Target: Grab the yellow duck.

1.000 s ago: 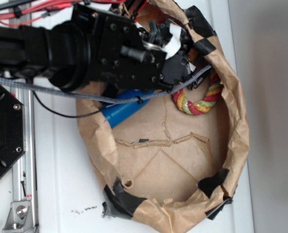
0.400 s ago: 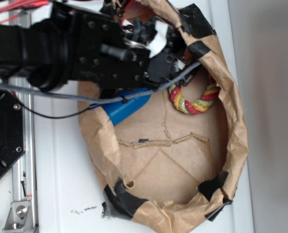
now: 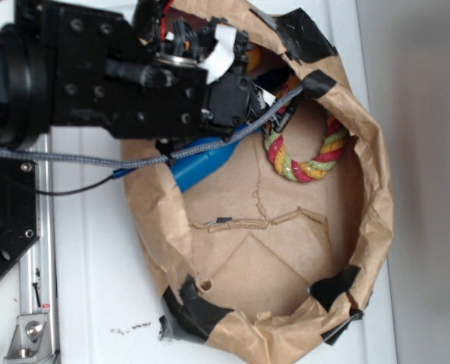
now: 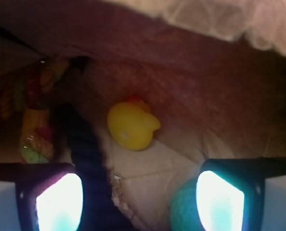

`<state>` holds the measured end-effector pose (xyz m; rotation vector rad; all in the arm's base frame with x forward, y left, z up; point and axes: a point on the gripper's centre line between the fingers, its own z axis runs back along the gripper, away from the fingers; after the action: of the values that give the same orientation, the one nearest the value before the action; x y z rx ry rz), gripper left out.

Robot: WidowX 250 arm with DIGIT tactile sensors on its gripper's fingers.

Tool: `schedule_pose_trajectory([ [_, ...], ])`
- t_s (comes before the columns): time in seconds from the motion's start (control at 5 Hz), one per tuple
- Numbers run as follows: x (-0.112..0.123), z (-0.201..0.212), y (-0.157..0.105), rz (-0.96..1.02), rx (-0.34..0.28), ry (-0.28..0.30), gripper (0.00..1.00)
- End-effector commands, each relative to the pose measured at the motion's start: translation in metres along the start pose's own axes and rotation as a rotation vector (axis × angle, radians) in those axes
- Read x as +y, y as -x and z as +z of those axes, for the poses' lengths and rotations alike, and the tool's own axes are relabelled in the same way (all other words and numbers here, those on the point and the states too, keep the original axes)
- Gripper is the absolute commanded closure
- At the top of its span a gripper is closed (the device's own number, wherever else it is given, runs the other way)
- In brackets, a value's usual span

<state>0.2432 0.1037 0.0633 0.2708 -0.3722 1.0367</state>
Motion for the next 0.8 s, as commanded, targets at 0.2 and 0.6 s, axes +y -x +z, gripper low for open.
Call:
schedule_pose_trajectory([
  [0.2,0.015,-0.005,-0.009,0.205,-0.025,-0.062,0.0],
  [0.6,0.016,-0.025,-0.02,0.242,-0.016,-0.106,0.0],
])
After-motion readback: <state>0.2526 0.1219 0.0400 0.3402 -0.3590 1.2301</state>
